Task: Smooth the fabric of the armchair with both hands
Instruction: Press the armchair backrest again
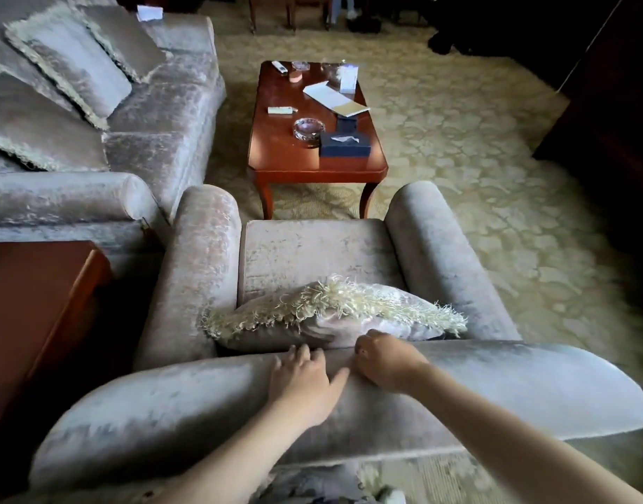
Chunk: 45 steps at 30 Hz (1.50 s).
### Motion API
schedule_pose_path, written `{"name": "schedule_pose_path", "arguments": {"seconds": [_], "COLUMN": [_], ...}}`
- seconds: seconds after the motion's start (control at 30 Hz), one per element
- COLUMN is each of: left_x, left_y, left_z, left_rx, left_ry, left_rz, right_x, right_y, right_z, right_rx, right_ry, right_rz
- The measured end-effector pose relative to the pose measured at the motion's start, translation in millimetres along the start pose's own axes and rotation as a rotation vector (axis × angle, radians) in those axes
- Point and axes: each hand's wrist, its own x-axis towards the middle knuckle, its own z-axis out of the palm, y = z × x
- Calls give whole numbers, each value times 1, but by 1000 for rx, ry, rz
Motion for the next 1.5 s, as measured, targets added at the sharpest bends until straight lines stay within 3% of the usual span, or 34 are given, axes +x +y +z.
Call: {"name": "schedule_pose_path", "arguments": {"seconds": [0.17, 0.3, 0.63, 0.87, 1.1, 1.23, 1.33, 1.4, 1.5], "left_x": [7, 14, 20, 34, 41, 35, 27, 28, 26], "left_y": [123, 150, 156, 156, 146, 146, 141, 142, 142], "left_z": [33, 37, 41, 31, 29, 32, 33, 31, 29], "left_rx": [0, 7, 73, 87, 77, 100, 77, 53, -21], "left_ry": [-7, 17, -45, -199, -181, -118, 89, 229, 255], "left_rz": [87, 29, 59, 113, 133, 97, 162, 188, 179], "right_x": [-35, -53, -47, -50, -40, -39, -38, -40, -48], "right_y": [128, 180, 197, 196, 190, 188, 186, 184, 193], "right_z": [-18, -20, -9, -11, -12, -11, -8, -14, -24], "right_rx": [-54, -21, -90, -138, -139, -113, -40, 38, -4], "right_ry": [82, 184, 150, 125, 80, 20, 14, 40, 132], "right_rz": [143, 245, 295, 312, 355, 291, 190, 46, -286]}}
